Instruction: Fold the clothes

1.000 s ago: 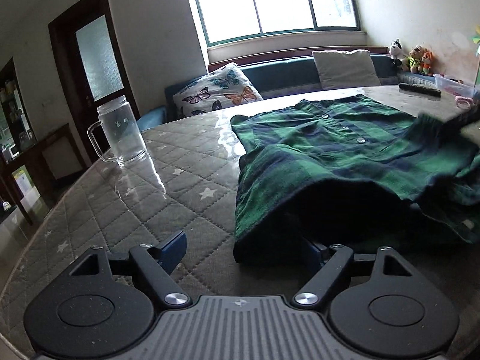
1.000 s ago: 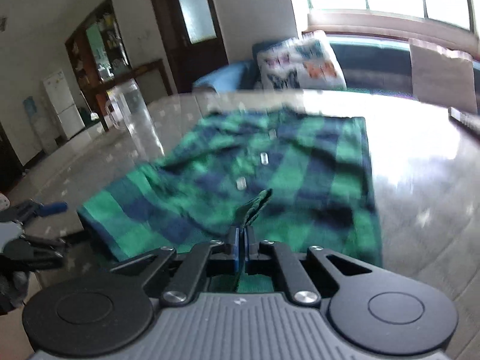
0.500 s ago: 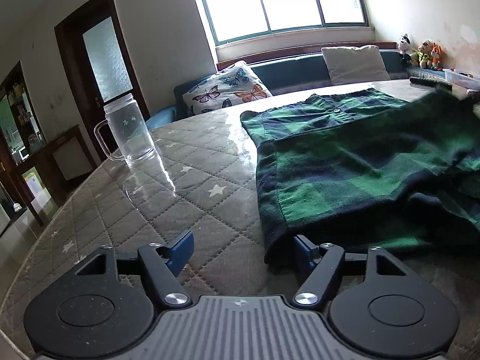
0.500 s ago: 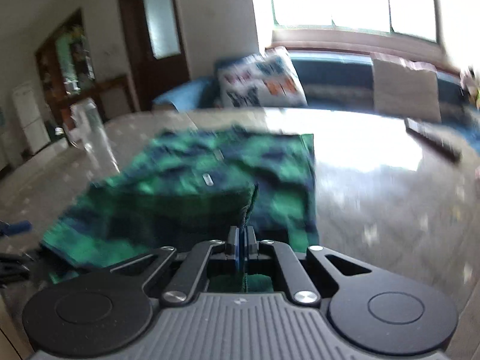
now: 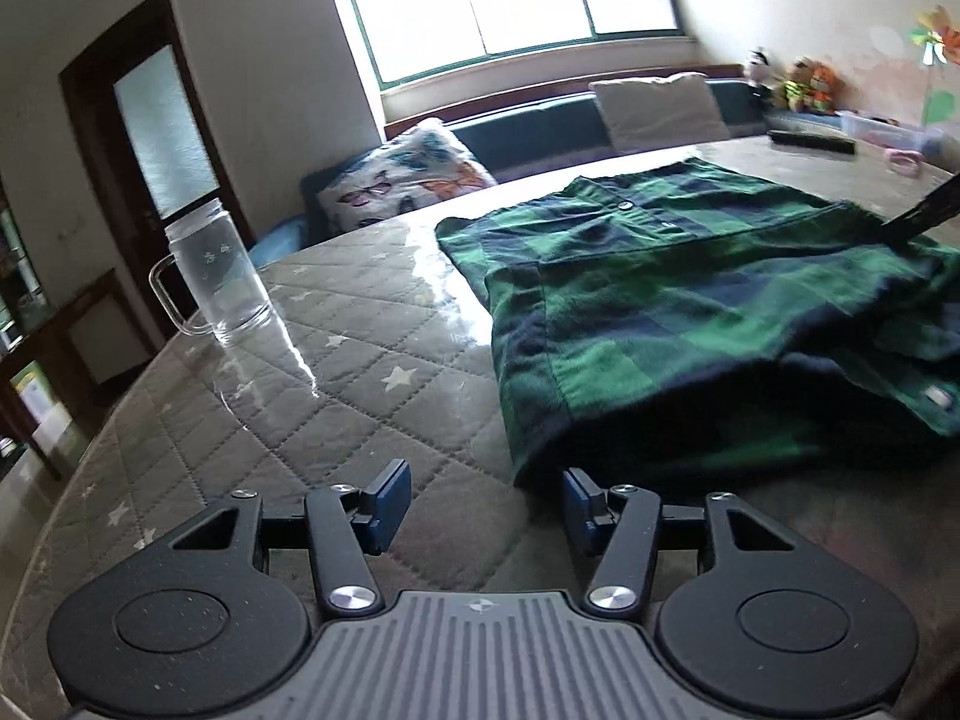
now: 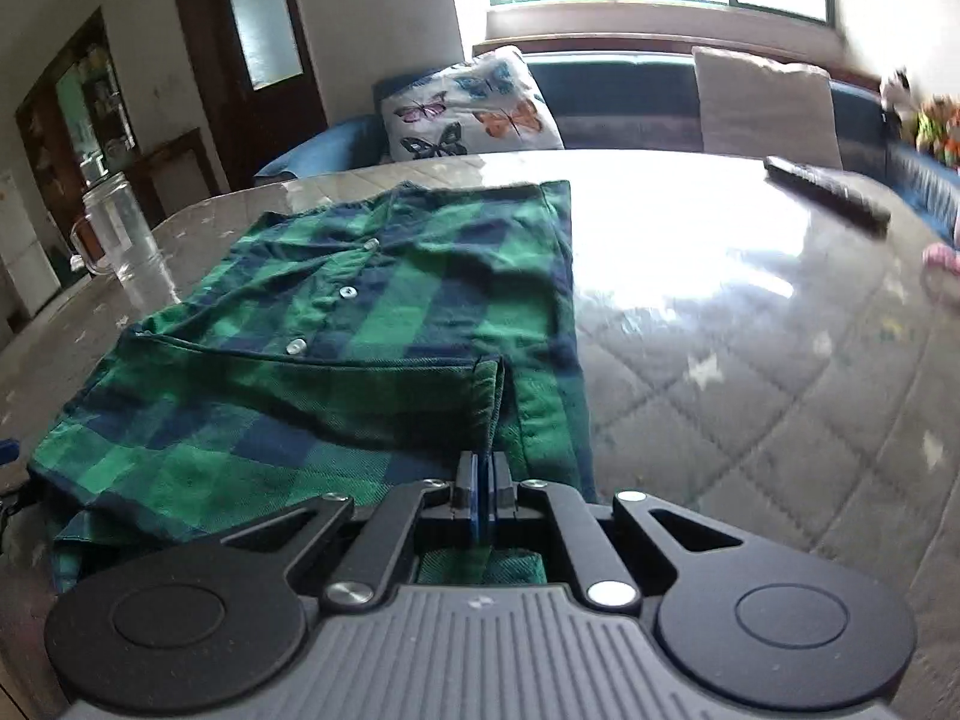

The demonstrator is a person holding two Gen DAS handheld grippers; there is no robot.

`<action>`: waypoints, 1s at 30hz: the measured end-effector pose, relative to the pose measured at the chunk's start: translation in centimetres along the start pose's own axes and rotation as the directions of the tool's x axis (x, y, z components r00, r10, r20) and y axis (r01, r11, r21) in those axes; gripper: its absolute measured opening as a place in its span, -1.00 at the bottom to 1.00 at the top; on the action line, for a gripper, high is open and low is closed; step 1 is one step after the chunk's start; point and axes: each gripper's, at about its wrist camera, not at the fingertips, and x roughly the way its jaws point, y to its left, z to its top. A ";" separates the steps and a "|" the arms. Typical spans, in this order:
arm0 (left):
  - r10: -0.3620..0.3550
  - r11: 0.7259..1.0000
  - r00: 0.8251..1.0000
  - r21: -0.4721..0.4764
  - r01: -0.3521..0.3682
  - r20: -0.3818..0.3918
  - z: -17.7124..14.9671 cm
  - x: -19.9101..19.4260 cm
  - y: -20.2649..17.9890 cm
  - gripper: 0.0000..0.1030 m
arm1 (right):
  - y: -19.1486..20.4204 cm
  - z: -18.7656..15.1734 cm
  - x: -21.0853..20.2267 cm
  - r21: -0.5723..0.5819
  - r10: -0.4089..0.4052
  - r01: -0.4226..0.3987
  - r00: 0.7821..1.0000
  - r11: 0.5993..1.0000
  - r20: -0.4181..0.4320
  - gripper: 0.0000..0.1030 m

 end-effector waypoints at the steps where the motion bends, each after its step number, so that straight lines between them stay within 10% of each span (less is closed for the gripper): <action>1: -0.006 1.000 1.000 -0.002 0.006 0.001 0.1 -0.4 0.4 0.11 | 0.0 0.0 0.0 -0.003 0.002 -0.002 1.000 1.000 0.002 -0.95; 7: -0.031 0.996 0.997 -0.078 0.036 0.069 3.1 -1.9 3.1 0.05 | 0.4 0.2 0.1 -0.039 -0.004 0.004 1.000 0.999 -0.003 -0.93; 13: -0.130 0.984 0.988 -0.108 0.138 0.080 7.1 2.0 1.8 -0.50 | 0.5 0.5 0.3 -0.044 -0.012 0.013 1.000 0.999 0.006 -0.89; 30: -0.133 0.989 0.990 -0.075 0.129 -0.039 8.5 10.5 -0.6 -0.54 | 0.9 1.7 0.0 -0.136 0.000 0.006 0.999 0.991 0.046 -0.81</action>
